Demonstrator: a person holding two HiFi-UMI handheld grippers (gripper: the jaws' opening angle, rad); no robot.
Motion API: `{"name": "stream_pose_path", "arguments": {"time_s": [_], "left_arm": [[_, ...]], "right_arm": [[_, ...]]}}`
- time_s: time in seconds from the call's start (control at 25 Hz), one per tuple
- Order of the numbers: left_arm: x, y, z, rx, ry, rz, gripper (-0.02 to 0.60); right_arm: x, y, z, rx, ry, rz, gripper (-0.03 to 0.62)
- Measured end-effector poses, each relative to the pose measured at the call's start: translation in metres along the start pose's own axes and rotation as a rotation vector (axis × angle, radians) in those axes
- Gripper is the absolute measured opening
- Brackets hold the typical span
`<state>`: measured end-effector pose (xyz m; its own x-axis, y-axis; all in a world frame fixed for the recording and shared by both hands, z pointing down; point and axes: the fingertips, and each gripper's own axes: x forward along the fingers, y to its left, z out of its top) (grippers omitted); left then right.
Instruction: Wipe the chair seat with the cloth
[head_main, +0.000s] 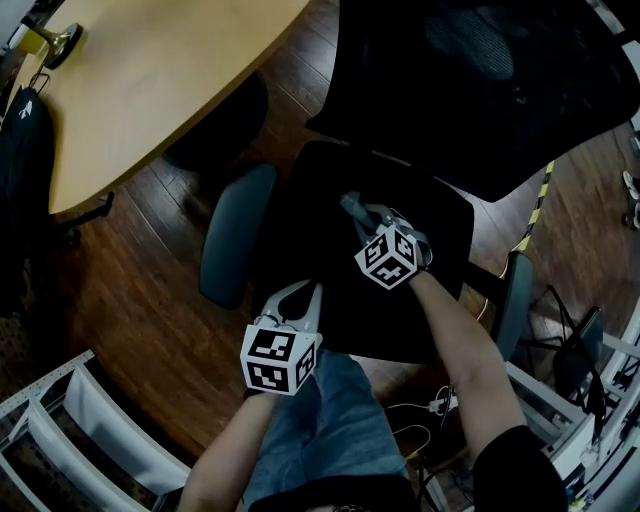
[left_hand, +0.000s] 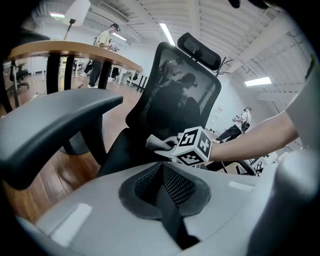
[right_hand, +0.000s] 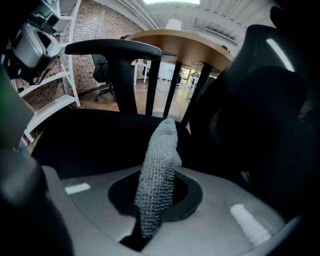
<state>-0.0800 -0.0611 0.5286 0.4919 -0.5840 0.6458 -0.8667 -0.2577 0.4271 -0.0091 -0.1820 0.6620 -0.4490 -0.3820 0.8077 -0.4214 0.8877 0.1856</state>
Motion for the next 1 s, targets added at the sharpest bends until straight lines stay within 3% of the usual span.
{"name": "stream_pose_path", "arguments": {"time_s": [0.48, 1.0], "left_arm": [[-0.044, -0.008, -0.029, 0.030, -0.025, -0.008, 0.003], [-0.074, -0.010, -0.063, 0.071, -0.024, -0.015, 0.003]], "right_arm": [[-0.043, 0.126, -0.006, 0.013, -0.033, 0.071, 0.012], [-0.088, 0.232, -0.013, 0.035, -0.093, 0.103, 0.012]]}}
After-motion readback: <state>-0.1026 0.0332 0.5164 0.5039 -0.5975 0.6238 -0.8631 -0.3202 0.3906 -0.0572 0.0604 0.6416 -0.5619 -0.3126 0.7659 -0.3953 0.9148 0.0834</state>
